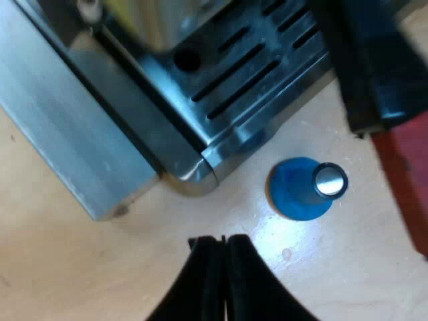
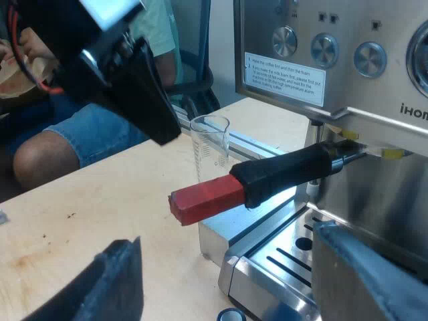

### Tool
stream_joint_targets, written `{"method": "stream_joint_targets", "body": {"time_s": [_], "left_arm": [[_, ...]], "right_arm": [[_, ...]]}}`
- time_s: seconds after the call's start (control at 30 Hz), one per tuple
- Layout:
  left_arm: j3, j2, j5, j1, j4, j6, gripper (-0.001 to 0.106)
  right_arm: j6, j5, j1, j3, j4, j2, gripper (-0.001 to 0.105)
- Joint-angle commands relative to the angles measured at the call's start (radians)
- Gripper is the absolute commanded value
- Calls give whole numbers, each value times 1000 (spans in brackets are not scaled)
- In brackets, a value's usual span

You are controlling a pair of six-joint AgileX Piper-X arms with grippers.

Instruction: Put the handle in the coffee machine

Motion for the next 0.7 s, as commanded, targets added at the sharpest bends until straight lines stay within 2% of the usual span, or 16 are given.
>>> {"method": "stream_joint_targets", "body": {"time_s": [0.03,0.13,0.23,0.33,0.43,0.7], "left_arm": [[-2,28,-31,1,-27,-50,0],[-2,49,-35,-10,-19,-61,0],[-2,67,-54,-58,-11,-62,0],[-2,83,-106,-140,-43,-62,0],[-2,105,-158,-175,-58,-62,0],[-2,137,-146,-206,-56,-64,0]], "right_arm": [[-15,-3,2,-8,-9,-5,57],[-15,-3,2,-8,-9,-5,57],[-15,-3,2,-8,-9,-5,57],[-15,-3,2,-8,-9,-5,57],[-15,-3,2,-8,-9,-5,57],[-15,-1,13,-8,-9,-5,57]]}}
